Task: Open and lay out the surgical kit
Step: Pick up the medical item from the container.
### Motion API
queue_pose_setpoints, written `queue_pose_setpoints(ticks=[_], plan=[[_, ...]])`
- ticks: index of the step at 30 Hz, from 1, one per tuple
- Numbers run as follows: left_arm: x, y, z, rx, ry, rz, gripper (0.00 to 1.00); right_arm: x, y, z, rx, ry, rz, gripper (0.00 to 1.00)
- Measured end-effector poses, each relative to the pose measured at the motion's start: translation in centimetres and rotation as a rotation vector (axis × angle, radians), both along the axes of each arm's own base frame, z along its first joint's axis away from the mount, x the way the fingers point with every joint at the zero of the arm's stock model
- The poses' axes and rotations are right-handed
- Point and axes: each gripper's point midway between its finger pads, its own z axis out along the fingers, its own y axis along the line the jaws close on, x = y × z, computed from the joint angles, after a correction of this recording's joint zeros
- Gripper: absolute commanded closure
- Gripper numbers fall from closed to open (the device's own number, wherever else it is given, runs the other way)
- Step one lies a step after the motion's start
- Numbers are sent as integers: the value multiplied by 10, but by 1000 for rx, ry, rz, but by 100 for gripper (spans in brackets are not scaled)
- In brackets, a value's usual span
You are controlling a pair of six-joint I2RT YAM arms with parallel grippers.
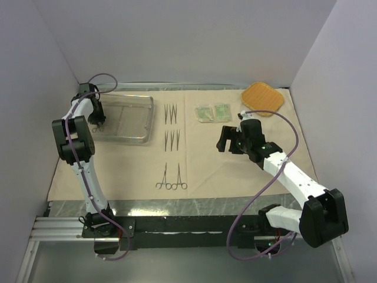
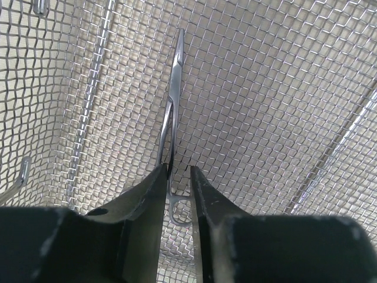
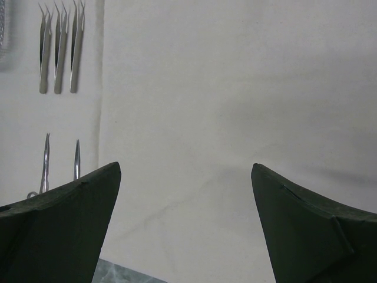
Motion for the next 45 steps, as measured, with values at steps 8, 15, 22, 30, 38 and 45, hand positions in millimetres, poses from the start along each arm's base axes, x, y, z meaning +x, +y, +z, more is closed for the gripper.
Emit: queue_pose_setpoints(ticks=[8, 15, 22, 30, 38, 45], plan=[[0, -2, 0, 14, 5, 0, 71, 0, 2, 1, 7, -3, 6, 0], [-1, -3, -1, 28, 23, 6, 88, 0, 3, 1, 13, -3, 6, 0], [0, -3, -3, 39, 28, 14, 99, 1, 3, 2, 14, -6, 5, 0], [0, -8, 1, 77, 35, 8, 99, 1, 3, 4, 18, -11, 2, 0], [3, -52, 40, 85, -14, -52, 99, 1, 2, 12, 25, -34, 0, 0], [3, -75, 86, 86, -99, -66, 99, 0, 2, 20, 37, -58, -1, 0]])
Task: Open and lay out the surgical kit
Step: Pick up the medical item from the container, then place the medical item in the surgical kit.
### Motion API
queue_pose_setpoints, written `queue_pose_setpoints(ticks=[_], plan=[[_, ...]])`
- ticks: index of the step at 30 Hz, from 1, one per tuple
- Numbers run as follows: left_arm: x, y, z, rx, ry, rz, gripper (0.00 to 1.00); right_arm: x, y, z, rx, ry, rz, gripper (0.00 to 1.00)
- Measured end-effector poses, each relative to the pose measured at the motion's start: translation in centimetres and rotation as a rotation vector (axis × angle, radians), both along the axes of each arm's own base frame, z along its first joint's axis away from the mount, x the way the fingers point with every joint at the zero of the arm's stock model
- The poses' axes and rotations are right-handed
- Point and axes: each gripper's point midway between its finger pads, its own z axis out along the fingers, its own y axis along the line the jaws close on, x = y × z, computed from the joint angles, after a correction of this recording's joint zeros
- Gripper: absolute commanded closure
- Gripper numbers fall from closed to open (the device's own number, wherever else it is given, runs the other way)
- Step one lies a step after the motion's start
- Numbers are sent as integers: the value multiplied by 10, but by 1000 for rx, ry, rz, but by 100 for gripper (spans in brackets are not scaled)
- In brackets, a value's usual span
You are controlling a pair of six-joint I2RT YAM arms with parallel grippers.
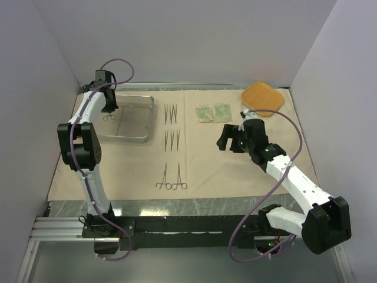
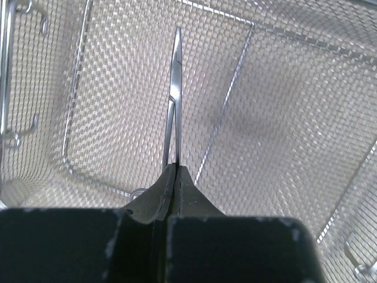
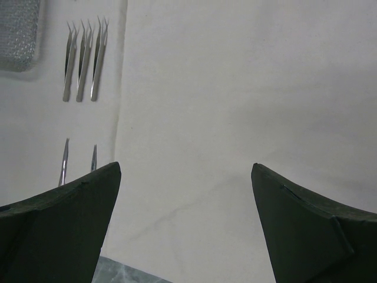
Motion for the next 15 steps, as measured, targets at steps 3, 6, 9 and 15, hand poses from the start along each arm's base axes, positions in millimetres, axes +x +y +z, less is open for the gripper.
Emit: queue_pose_setpoints(ticks=[3, 6, 9, 15], plan=[[-9, -11, 12, 6, -2, 8, 99, -1, 0, 3, 3, -7, 0, 0], [-27, -37, 23, 8, -6, -13, 99, -4, -1, 7, 8, -15, 1, 0], [-60, -73, 34, -2, -6, -54, 99, -5, -1, 14, 19, -32, 1, 0], [-132, -123, 54, -44, -20, -102, 99, -11, 2, 28, 61, -63, 12, 0]])
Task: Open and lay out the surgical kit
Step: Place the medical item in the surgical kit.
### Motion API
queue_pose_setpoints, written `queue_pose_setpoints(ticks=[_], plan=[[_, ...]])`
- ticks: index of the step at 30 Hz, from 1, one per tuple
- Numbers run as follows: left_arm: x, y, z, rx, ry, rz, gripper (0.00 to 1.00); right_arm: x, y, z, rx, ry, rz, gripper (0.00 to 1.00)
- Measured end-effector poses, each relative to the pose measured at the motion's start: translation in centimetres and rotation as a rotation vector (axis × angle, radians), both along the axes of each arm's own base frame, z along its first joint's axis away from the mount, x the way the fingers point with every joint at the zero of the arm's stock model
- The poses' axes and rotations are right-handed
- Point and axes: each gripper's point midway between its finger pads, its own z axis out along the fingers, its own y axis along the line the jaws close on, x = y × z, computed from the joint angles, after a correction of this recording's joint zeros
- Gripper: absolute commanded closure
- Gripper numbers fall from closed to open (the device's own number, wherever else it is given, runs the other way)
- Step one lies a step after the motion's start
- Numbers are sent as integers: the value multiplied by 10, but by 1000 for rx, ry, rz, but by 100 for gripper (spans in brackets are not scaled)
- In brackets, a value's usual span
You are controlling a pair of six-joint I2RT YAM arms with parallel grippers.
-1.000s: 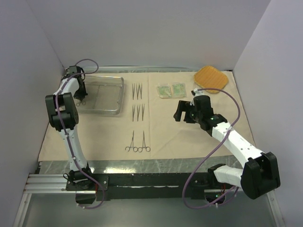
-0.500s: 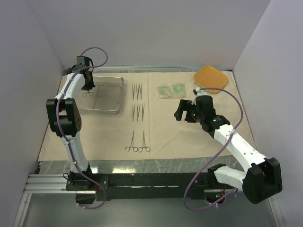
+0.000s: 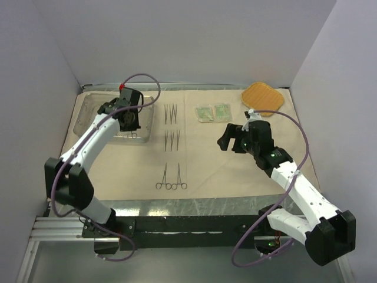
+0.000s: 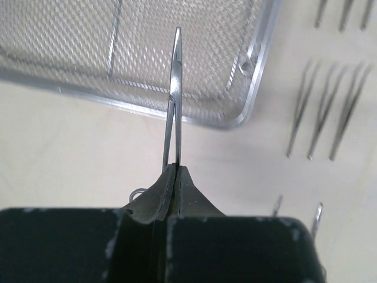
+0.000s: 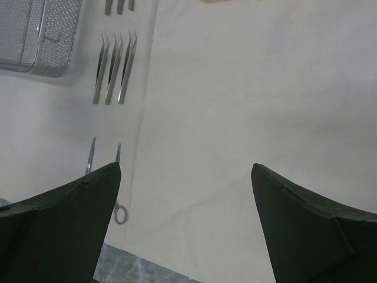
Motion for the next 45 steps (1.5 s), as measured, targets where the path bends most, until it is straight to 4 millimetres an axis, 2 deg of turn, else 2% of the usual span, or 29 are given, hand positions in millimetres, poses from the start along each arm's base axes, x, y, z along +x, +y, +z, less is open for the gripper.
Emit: queue_pose_setpoints(ticks=[4, 7, 14, 19, 22, 29, 45], plan=[[-45, -23, 6, -41, -13, -2, 99, -3, 2, 2, 21, -2, 4, 0], [-75, -34, -2, -67, 9, -2, 99, -6, 2, -5, 24, 16, 3, 0], [-137, -58, -47, -118, 101, -14, 99, -12, -9, -31, -20, 65, -45, 0], [-165, -79, -79, -113, 166, -53, 99, -7, -18, -36, -64, 67, -84, 0], [-170, -81, -97, -88, 193, -55, 99, -6, -21, -37, -76, 64, -93, 0], [-163, -81, -125, -28, 218, -42, 99, -8, -23, -43, -91, 72, -95, 0], [-163, -77, -153, 34, 262, -49, 99, -10, -25, -47, -105, 77, -91, 0]])
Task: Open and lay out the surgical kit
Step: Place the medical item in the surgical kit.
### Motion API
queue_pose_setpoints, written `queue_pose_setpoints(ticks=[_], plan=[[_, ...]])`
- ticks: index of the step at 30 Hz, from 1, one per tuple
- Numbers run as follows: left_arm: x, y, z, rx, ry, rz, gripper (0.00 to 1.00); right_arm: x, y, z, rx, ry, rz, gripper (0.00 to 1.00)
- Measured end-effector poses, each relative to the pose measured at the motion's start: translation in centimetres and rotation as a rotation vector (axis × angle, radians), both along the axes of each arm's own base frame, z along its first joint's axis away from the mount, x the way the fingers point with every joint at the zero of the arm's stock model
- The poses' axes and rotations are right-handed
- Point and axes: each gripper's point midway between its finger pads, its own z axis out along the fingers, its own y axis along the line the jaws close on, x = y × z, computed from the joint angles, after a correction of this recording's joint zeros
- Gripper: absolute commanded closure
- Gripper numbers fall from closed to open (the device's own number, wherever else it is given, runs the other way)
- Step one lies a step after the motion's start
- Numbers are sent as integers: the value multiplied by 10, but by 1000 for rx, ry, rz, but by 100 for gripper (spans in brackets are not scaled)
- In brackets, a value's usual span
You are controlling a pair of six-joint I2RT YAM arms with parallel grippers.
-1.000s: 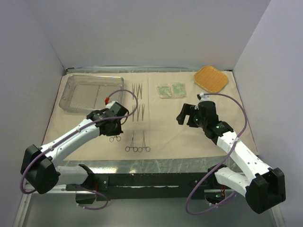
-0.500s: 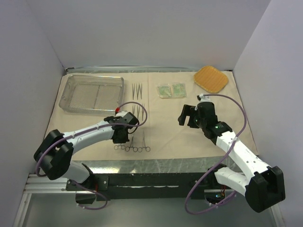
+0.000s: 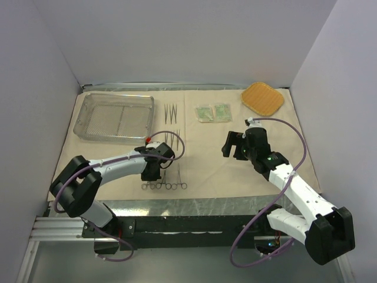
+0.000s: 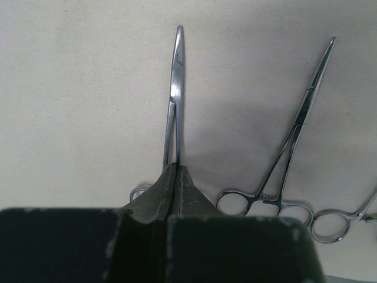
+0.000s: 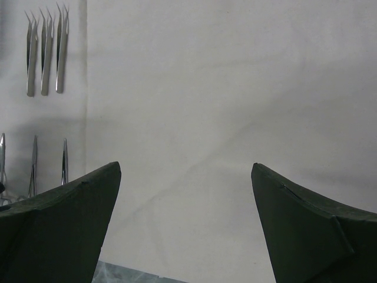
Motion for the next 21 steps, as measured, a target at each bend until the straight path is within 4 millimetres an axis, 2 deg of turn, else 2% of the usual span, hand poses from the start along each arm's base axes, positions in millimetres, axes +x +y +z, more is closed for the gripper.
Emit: queue_pose_setpoints(ticks=[5, 15, 21], plan=[[-1, 2, -5, 13, 7, 1, 98, 0, 0, 0, 0, 0, 0, 0], [-1, 3, -5, 20, 7, 9, 77, 0, 0, -1, 0, 2, 0, 0], [-6, 7, 3, 16, 13, 16, 68, -1, 0, -1, -2, 7, -1, 0]])
